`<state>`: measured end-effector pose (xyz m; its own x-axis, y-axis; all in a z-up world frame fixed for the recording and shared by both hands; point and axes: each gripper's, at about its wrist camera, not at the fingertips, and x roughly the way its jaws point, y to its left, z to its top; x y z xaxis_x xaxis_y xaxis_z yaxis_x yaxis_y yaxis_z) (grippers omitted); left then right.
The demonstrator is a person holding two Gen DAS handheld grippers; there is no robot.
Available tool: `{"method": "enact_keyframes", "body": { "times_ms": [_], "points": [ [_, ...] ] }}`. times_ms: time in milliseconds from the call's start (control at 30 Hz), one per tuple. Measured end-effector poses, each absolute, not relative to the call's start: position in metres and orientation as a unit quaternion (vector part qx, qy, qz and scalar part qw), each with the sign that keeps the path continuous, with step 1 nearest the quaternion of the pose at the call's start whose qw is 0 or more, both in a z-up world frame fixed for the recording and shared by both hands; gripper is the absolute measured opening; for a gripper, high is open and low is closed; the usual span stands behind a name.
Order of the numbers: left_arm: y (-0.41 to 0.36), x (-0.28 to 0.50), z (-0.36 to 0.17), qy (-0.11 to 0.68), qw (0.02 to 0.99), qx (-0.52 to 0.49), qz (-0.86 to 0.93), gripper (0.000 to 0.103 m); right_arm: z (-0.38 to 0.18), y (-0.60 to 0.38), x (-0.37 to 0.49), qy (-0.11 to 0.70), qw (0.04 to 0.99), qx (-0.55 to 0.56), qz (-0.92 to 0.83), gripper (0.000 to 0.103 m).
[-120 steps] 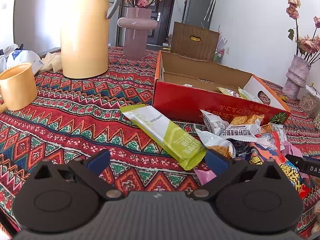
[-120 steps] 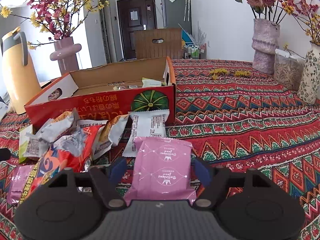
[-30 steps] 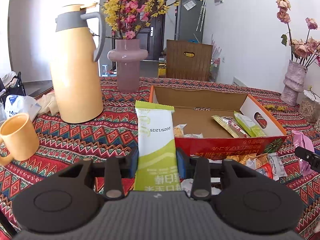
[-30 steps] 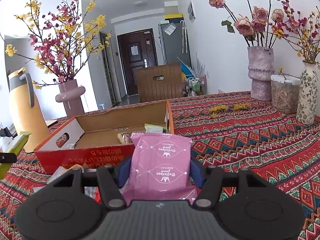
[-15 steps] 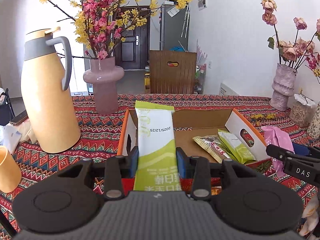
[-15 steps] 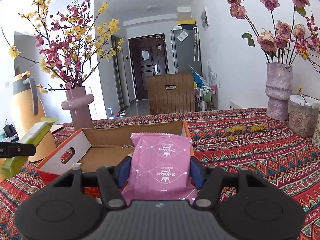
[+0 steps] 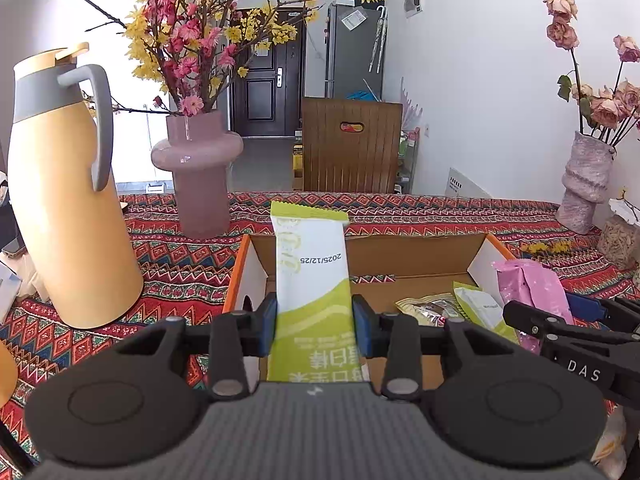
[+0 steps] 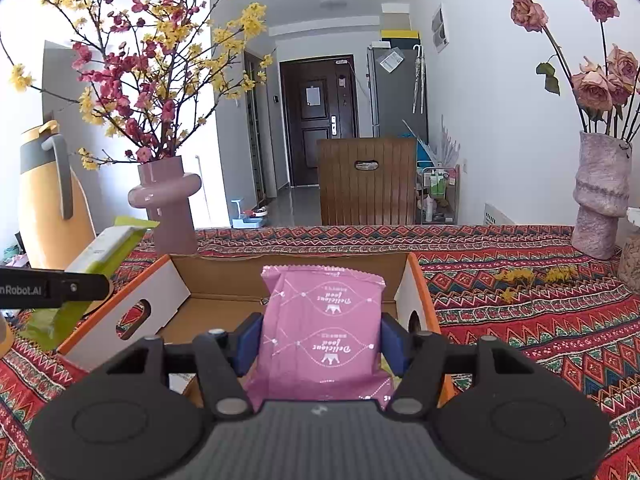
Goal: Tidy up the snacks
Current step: 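Carry both snacks into the cardboard box and open both grippers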
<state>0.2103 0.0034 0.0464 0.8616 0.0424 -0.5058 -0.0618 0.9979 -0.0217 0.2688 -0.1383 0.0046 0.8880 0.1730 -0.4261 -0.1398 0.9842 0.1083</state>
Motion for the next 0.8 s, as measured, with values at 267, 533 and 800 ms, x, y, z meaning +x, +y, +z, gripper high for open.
{"method": "enact_keyframes", "body": {
  "times_ms": [267, 533, 800],
  "points": [
    [0.008, 0.235, 0.014, 0.266, 0.963, -0.021, 0.034, 0.039, -0.017, -0.139, 0.286, 0.226, 0.970, 0.047, 0.074, 0.061],
    [0.013, 0.237, -0.004, 0.271, 0.962, -0.018, 0.027, 0.039, -0.027, -0.135, 0.287, 0.240, 0.967, 0.035, 0.077, 0.061],
    [0.014, 0.224, 0.002, 0.232, 0.972, -0.029, 0.030, 0.088, -0.022, -0.142, 0.279, 0.218, 0.972, 0.052, 0.066, 0.097]
  ]
}}
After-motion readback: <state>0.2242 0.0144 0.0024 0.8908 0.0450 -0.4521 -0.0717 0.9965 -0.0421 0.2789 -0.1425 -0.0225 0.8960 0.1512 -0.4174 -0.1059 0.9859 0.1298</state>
